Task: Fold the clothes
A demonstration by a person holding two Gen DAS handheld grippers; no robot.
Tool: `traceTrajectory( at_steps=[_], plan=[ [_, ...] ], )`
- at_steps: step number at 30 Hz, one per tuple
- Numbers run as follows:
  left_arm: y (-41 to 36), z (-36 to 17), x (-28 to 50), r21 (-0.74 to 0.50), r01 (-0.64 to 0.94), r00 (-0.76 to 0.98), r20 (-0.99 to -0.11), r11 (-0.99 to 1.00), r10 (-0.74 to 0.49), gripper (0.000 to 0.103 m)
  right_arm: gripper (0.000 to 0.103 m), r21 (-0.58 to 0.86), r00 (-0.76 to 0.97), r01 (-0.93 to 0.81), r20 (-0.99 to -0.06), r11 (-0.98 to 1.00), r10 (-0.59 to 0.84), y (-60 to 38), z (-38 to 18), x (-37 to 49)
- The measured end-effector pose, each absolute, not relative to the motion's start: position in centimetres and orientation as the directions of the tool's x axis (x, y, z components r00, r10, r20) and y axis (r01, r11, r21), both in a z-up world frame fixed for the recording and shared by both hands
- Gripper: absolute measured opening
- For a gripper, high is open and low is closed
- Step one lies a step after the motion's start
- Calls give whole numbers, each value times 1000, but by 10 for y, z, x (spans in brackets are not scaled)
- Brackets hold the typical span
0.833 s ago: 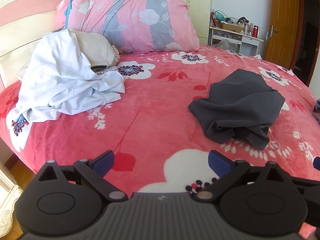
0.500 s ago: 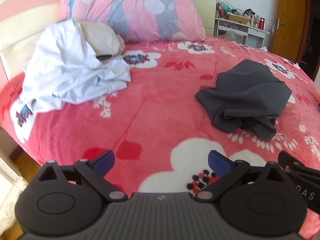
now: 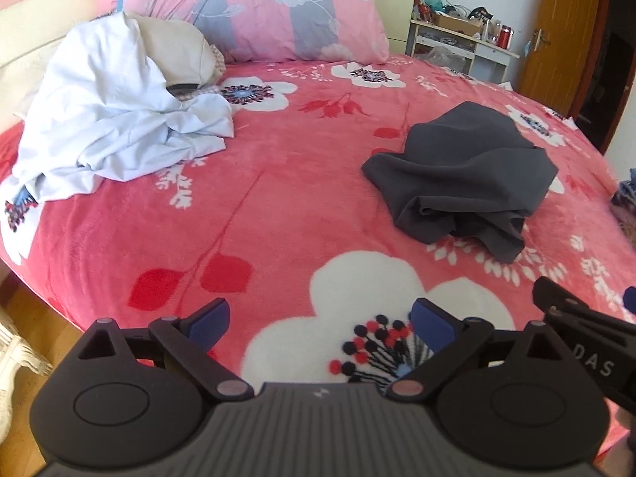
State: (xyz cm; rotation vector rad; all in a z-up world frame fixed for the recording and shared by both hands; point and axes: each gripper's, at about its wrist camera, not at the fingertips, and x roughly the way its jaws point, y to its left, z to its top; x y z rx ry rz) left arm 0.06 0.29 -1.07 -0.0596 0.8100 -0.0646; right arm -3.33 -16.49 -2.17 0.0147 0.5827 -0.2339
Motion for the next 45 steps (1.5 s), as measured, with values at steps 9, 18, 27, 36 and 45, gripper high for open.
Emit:
traceTrajectory(
  at_steps=[9,18,27,36,45],
  plan=[
    [-9,-4,-5,16,54,739,-673,998,-29,99,102,-46,808,225,-550,973,-213,-165,-20,-32],
    [-6,-3,-5,-1,49,748,-662,999,-37,100,102,-46,809,229,-547,972,-216,-167,-18,-31],
    [-4,-2,-5,8,45,753,-657,999,-28,100,102,-39,808,226,-550,973,-210,-169,-18,-30],
    [-2,-3,-5,22,35,758,-652,999,-12,100,102,-40,807,226,-552,973,-210,-168,-19,-30],
    [-3,-4,-5,22,39,757,-653,999,-15,100,102,-36,806,222,-556,974,-204,-166,-20,-29]
  ],
)
